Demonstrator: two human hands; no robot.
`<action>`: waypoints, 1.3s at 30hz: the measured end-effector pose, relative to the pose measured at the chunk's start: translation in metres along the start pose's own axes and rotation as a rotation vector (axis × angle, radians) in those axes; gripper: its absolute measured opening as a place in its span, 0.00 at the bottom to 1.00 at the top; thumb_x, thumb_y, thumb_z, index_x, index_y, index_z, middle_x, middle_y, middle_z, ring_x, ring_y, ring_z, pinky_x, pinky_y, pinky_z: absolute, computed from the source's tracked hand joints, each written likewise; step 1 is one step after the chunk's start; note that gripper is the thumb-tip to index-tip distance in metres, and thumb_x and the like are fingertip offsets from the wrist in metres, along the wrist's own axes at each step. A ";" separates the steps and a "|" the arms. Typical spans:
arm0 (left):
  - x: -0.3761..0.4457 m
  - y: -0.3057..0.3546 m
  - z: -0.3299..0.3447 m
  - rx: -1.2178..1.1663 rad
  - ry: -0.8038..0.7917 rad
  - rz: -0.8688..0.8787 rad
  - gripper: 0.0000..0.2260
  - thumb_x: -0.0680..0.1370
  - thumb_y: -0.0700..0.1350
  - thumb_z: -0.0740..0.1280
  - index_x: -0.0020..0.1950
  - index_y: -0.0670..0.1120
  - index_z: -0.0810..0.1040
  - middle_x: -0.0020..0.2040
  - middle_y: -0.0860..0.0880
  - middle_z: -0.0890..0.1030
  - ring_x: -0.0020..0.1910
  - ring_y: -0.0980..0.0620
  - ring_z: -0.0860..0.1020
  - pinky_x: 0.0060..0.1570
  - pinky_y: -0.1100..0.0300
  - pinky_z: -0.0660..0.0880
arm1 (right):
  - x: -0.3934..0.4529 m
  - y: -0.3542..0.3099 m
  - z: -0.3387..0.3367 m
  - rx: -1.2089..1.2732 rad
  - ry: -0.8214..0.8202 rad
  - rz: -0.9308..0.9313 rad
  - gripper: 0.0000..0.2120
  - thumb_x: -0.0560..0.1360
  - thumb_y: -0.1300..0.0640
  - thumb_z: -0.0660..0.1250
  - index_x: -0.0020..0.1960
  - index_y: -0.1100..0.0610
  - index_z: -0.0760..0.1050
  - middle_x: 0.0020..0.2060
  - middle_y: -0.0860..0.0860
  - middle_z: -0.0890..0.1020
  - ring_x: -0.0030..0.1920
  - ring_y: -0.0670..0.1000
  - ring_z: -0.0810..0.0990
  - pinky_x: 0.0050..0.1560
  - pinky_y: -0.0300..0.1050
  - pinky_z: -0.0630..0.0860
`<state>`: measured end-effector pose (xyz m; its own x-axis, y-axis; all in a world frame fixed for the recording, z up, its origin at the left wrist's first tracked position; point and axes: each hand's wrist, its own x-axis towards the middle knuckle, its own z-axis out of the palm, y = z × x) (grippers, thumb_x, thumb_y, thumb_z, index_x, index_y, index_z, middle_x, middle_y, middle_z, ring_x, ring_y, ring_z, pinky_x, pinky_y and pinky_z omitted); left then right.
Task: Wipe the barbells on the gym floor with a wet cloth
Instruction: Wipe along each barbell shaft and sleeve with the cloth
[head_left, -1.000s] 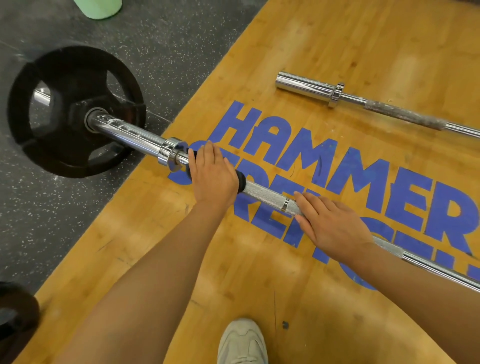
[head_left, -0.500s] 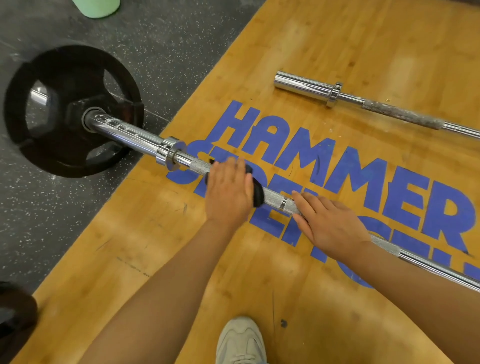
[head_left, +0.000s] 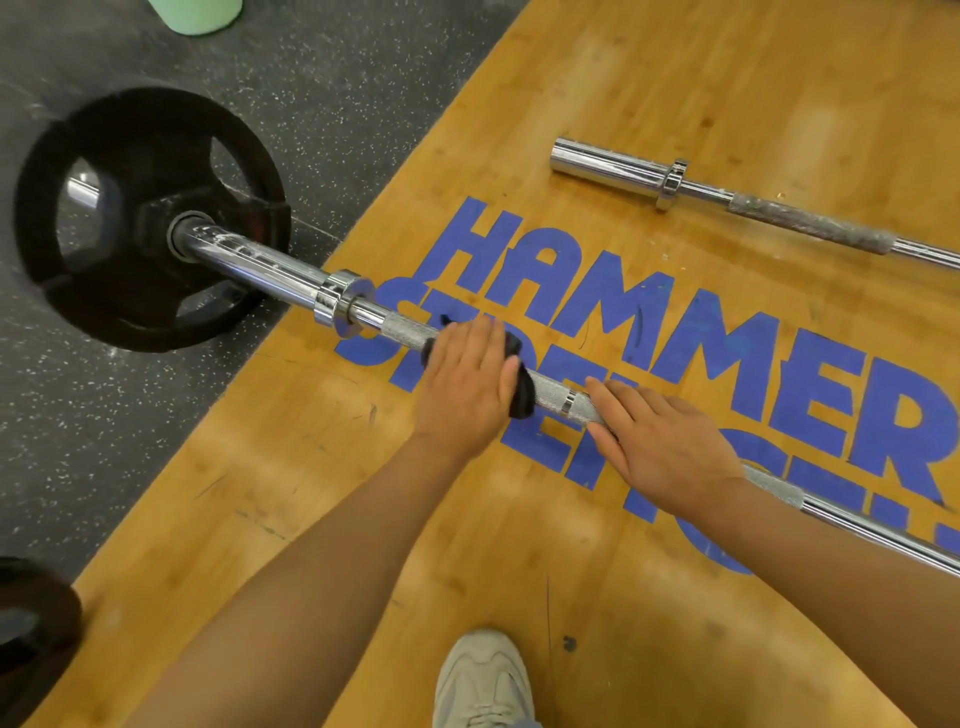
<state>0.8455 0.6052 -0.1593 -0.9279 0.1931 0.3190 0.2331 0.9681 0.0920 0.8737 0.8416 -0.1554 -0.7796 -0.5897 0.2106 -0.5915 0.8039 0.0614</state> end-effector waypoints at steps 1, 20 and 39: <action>0.006 -0.012 -0.001 0.003 -0.014 -0.047 0.26 0.86 0.50 0.44 0.63 0.35 0.76 0.59 0.38 0.79 0.57 0.38 0.76 0.65 0.47 0.63 | 0.000 0.000 0.000 0.002 0.003 0.001 0.25 0.85 0.47 0.47 0.69 0.63 0.72 0.52 0.60 0.83 0.44 0.61 0.83 0.38 0.53 0.81; 0.011 -0.029 -0.006 -0.026 -0.056 -0.092 0.23 0.84 0.48 0.46 0.53 0.38 0.78 0.51 0.41 0.78 0.50 0.39 0.76 0.57 0.49 0.65 | 0.000 -0.004 -0.002 0.024 0.009 0.008 0.25 0.86 0.46 0.44 0.69 0.61 0.68 0.51 0.59 0.83 0.43 0.60 0.83 0.34 0.52 0.80; 0.005 -0.016 -0.009 -0.068 -0.085 -0.136 0.23 0.83 0.49 0.47 0.63 0.36 0.75 0.55 0.40 0.77 0.54 0.39 0.74 0.62 0.44 0.66 | -0.002 -0.004 0.000 -0.019 0.044 -0.001 0.24 0.84 0.48 0.50 0.67 0.63 0.73 0.52 0.59 0.82 0.43 0.60 0.82 0.35 0.52 0.79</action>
<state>0.8399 0.5893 -0.1512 -0.9728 0.0769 0.2187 0.1205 0.9737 0.1934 0.8776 0.8393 -0.1560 -0.7691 -0.5867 0.2535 -0.5877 0.8051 0.0805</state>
